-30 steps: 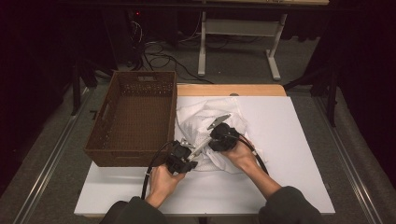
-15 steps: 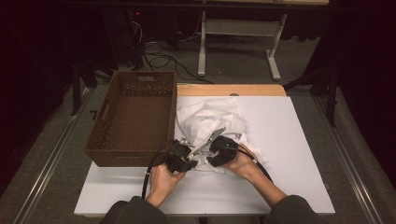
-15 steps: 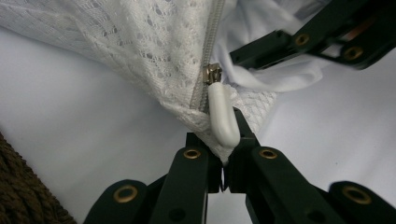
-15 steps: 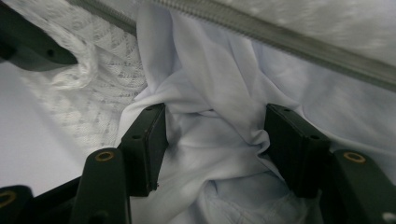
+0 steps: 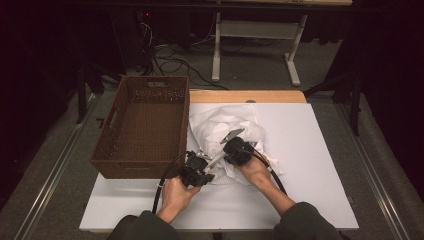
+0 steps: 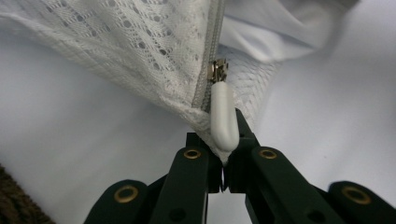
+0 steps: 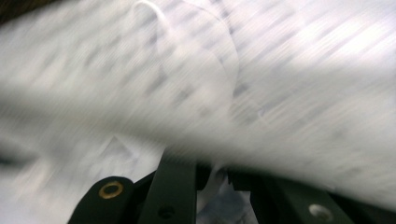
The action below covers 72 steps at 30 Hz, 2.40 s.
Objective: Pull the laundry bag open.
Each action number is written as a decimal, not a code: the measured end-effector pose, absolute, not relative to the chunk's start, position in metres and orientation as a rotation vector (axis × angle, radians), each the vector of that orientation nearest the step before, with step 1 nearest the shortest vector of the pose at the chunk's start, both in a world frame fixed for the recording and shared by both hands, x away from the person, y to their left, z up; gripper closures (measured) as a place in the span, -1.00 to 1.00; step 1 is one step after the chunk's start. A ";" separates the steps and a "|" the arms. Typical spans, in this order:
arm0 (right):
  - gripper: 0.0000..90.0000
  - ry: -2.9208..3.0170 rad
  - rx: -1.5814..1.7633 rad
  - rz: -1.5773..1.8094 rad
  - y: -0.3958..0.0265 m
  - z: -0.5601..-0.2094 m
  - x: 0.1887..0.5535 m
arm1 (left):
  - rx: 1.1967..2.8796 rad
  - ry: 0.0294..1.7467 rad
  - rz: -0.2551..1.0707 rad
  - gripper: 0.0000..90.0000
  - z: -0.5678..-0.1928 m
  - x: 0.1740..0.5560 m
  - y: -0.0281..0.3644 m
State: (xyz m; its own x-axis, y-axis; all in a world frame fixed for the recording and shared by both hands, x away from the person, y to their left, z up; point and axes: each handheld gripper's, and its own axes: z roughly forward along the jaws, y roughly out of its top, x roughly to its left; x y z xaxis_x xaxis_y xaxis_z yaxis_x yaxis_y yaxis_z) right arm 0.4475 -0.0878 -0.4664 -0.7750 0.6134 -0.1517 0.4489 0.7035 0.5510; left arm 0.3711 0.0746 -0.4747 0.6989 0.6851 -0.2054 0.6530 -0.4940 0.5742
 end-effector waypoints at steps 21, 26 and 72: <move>0.55 2.531 0.886 0.832 -0.144 -0.432 0.415 | 2.314 1.067 0.115 0.94 -0.482 0.378 0.080; 0.58 2.463 0.980 0.900 -0.178 -0.418 0.417 | 2.332 1.072 0.125 0.94 -0.484 0.379 0.080; 0.64 2.406 1.184 0.705 -0.242 -0.451 0.421 | 2.279 1.069 0.171 0.64 -0.483 0.385 0.075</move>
State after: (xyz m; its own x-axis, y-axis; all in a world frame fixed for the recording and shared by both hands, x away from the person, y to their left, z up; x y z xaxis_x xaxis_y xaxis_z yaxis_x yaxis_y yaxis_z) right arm 0.4208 -0.2421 -0.4514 -0.5801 0.8080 -0.1032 0.6243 0.5224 0.5808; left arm 0.3852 0.0753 -0.4831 0.6657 0.7340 -0.1344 0.6554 -0.4891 0.5754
